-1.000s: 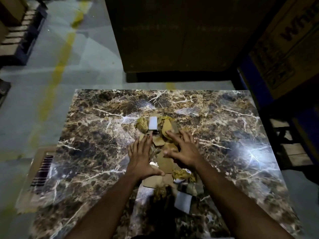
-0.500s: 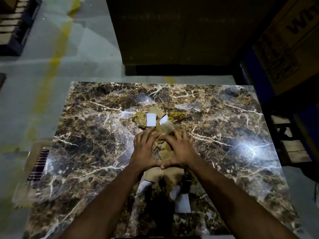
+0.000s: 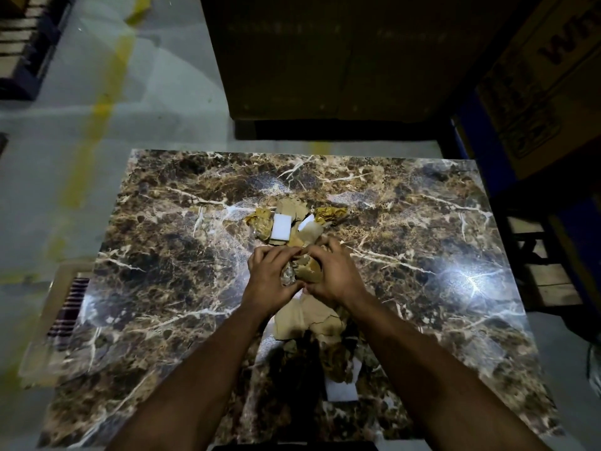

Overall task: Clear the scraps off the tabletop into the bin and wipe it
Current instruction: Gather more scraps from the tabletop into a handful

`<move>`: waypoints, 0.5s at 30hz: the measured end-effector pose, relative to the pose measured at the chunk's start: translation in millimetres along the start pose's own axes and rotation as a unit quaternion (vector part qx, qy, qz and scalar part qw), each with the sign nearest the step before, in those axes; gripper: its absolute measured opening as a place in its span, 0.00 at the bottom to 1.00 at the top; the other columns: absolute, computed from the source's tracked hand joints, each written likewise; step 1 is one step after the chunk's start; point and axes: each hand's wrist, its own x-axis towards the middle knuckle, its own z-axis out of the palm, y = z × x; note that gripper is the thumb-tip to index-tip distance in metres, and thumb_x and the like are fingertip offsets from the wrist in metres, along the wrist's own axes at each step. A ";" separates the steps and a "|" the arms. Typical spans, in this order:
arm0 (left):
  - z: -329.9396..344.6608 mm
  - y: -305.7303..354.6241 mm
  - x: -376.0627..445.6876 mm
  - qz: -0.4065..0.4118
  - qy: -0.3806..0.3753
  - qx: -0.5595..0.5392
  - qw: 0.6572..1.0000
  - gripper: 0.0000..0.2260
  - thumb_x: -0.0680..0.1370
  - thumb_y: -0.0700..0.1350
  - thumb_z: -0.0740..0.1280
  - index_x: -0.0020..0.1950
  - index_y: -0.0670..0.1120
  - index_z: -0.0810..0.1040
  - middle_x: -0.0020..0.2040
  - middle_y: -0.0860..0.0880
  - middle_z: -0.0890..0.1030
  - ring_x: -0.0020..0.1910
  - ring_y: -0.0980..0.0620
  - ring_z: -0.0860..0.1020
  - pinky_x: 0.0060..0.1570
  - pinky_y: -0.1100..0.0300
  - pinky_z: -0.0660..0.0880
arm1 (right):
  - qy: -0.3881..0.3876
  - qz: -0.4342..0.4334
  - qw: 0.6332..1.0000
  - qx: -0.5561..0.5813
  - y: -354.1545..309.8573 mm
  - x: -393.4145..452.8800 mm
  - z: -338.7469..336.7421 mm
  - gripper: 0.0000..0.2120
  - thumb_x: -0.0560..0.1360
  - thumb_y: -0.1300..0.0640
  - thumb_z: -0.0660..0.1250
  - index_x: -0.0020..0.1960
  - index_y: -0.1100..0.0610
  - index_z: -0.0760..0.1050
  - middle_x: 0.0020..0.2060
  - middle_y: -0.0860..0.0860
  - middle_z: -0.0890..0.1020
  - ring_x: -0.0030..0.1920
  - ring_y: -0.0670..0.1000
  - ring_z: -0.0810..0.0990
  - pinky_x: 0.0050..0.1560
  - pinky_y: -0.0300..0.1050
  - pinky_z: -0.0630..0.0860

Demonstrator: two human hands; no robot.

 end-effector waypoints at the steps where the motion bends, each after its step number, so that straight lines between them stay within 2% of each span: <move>1: 0.7 1.0 0.1 -0.006 0.001 0.000 1.000 0.31 0.69 0.57 0.75 0.71 0.60 0.72 0.65 0.59 0.76 0.59 0.51 0.67 0.58 0.45 0.69 | 0.011 -0.004 1.000 0.027 0.0 -1.1 1.4 0.34 0.64 0.47 0.81 0.68 0.46 0.74 0.64 0.53 0.70 0.63 0.58 0.73 0.57 0.47 0.74; 5: 4.4 2.7 -1.7 -0.011 0.008 -0.004 1.000 0.28 0.71 0.56 0.75 0.70 0.59 0.73 0.64 0.57 0.76 0.58 0.49 0.70 0.55 0.48 0.68 | 0.023 0.009 0.995 0.096 -2.2 -2.7 2.6 0.27 0.66 0.46 0.76 0.64 0.49 0.77 0.59 0.55 0.75 0.63 0.58 0.75 0.54 0.45 0.74; 7: 5.6 2.5 -2.8 -0.005 0.010 -0.005 1.000 0.29 0.71 0.54 0.76 0.70 0.57 0.72 0.61 0.55 0.76 0.59 0.48 0.71 0.56 0.47 0.69 | 0.024 0.015 0.994 0.106 -3.0 -1.9 1.8 0.24 0.65 0.45 0.73 0.60 0.48 0.78 0.53 0.52 0.76 0.56 0.57 0.77 0.50 0.44 0.75; 9: 5.1 2.9 -3.0 -0.012 0.002 -0.010 1.000 0.32 0.68 0.50 0.76 0.71 0.57 0.71 0.60 0.54 0.75 0.59 0.47 0.71 0.57 0.44 0.71 | 0.019 0.013 0.994 0.110 -3.8 -0.4 0.1 0.22 0.65 0.47 0.75 0.58 0.47 0.79 0.51 0.50 0.76 0.53 0.55 0.78 0.49 0.44 0.76; 11: 5.4 2.0 -3.1 -0.027 0.013 -0.017 0.999 0.34 0.68 0.49 0.76 0.72 0.55 0.69 0.60 0.52 0.75 0.59 0.46 0.71 0.58 0.46 0.71 | 0.025 0.011 0.994 0.102 -2.2 1.1 -5.6 0.21 0.65 0.50 0.77 0.56 0.46 0.78 0.51 0.48 0.75 0.51 0.52 0.77 0.49 0.45 0.76; 13: 6.8 -0.4 -5.1 -0.033 0.035 -0.007 0.999 0.31 0.72 0.49 0.75 0.74 0.53 0.69 0.59 0.49 0.76 0.58 0.45 0.70 0.56 0.48 0.71 | 0.046 0.021 0.994 0.101 4.0 2.8 -17.3 0.21 0.65 0.54 0.79 0.57 0.48 0.78 0.51 0.48 0.76 0.51 0.51 0.76 0.50 0.44 0.75; 15: 8.3 -1.5 -6.8 -0.020 0.050 0.018 0.998 0.23 0.77 0.49 0.72 0.71 0.53 0.72 0.56 0.49 0.76 0.55 0.44 0.71 0.55 0.46 0.72 | 0.048 0.027 0.992 0.110 12.8 2.7 -32.7 0.22 0.65 0.57 0.80 0.58 0.51 0.80 0.51 0.49 0.77 0.50 0.49 0.76 0.51 0.44 0.76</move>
